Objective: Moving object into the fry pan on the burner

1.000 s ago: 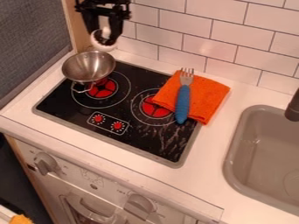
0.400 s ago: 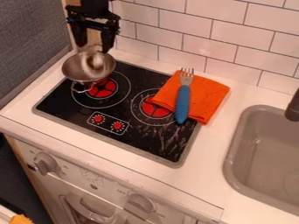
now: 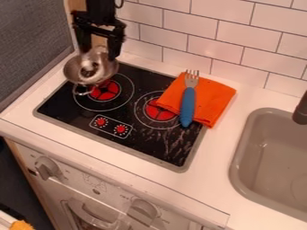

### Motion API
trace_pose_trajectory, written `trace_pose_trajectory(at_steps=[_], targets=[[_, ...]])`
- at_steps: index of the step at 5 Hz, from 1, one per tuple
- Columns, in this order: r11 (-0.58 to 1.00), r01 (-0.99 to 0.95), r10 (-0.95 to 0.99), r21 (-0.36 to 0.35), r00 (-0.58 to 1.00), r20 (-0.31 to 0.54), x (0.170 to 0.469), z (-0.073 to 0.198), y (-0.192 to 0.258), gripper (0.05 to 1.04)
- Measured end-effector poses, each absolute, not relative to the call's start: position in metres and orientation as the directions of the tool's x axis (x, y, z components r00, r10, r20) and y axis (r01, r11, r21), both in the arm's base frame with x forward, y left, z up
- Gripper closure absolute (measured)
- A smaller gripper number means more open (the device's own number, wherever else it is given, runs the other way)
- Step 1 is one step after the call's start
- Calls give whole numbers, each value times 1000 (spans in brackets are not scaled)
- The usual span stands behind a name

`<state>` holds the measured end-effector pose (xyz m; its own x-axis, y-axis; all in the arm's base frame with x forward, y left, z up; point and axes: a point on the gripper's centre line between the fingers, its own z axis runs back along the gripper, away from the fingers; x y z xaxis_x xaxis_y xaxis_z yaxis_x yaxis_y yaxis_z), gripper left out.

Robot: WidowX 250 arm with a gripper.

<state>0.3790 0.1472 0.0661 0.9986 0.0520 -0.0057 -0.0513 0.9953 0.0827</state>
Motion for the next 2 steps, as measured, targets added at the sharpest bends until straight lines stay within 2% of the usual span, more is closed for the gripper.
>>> trace_pose_trajectory(at_steps=[2], targets=[[997,7,-9,81,1000,17,379,75,123,83]])
